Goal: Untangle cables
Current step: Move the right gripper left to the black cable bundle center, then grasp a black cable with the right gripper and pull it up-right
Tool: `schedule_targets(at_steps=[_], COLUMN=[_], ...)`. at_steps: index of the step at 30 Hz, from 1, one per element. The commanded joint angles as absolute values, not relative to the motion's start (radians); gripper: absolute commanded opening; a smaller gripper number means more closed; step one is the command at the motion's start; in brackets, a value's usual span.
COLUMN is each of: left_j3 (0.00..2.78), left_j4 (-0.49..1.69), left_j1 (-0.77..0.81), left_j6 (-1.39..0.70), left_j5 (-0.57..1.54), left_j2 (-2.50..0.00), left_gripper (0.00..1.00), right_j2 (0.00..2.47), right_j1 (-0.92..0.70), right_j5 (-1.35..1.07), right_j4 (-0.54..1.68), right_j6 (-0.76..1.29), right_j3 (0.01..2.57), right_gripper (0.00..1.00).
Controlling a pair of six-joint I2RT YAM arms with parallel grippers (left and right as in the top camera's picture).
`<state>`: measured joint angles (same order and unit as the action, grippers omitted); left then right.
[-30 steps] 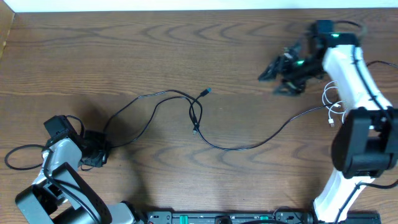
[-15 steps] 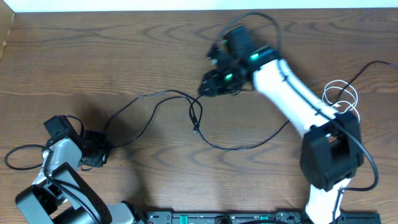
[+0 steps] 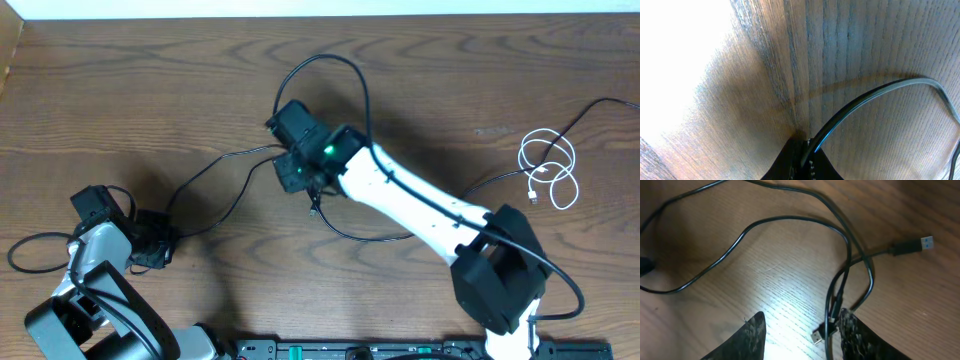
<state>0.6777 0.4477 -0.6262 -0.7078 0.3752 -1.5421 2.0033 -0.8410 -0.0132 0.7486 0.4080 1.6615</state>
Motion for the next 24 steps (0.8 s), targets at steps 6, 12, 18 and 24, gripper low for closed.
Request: schedule_targets(at_steps=[6,12,18,24], left_j3=[0.658,0.658,0.658,0.658], left_j4=[0.456,0.456,0.456,0.456], left_j1=[-0.62,-0.62,-0.62,-0.62], left_j6=[-0.717,-0.717,-0.717,-0.717], left_j5=[0.328,0.328,0.329,0.328], left_j2=[-1.569,-1.569,-1.569,-1.569], left_gripper=[0.08,0.07,0.08,0.08], right_j2=[2.111,2.154,2.166,2.192], right_j1=[-0.875,-0.875,-0.874,-0.874], right_j5=[0.075,0.076,0.077,0.08], right_j4=[0.752,0.774,0.77,0.77], right_j6=[0.457,0.487,0.487,0.488], right_j3=[1.67,1.67,1.669,1.668], right_gripper=[0.36,0.33,0.33,0.33])
